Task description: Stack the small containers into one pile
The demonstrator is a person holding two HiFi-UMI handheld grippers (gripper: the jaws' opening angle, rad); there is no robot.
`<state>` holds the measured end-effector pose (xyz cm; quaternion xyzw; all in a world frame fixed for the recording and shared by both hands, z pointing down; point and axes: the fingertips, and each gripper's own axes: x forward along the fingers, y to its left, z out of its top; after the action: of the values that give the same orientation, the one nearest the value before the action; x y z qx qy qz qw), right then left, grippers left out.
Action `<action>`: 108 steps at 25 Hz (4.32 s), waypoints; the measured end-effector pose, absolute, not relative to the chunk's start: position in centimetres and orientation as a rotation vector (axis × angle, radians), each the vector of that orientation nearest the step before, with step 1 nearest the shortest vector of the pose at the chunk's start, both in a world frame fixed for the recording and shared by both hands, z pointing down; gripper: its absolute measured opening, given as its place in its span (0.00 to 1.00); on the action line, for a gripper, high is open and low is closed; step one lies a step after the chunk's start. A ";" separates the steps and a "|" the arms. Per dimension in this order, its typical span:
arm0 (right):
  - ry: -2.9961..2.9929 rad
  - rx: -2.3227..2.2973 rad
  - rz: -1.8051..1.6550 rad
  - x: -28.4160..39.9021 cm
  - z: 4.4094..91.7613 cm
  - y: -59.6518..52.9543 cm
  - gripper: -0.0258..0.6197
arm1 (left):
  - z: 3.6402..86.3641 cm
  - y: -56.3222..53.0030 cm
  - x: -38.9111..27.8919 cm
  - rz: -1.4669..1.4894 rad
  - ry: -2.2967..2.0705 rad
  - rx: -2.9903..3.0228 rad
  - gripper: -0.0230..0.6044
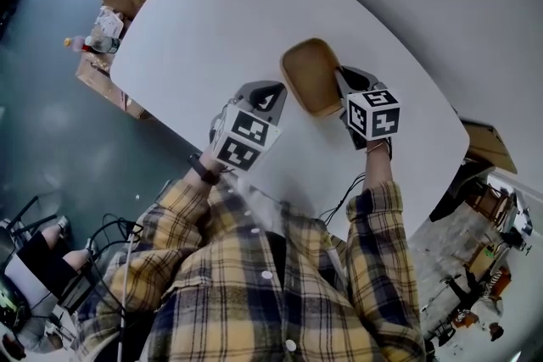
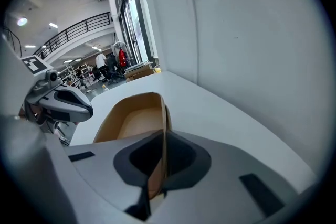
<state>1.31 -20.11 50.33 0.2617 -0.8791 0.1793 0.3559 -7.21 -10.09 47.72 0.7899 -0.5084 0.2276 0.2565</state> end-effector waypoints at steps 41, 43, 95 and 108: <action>-2.209 0.796 0.299 1.3 52.0 -19.8 0.27 | 47.9 -10.7 -7.4 0.614 -1.387 2.152 0.06; -2.226 0.814 0.292 1.2 51.1 -19.7 0.27 | 47.3 -10.8 -7.4 0.613 -1.390 2.179 0.06; -2.516 1.527 0.071 12.3 26.4 -3.4 0.06 | 27.5 -4.6 9.1 0.211 -1.037 2.896 0.06; -2.537 1.473 0.071 11.9 26.0 -4.8 0.06 | 26.8 -5.9 8.6 0.199 -1.093 2.899 0.06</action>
<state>11.88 -4.84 25.97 0.4994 -0.8599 0.0239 0.1031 8.62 -5.91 26.85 0.9336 -0.3519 0.0642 0.0184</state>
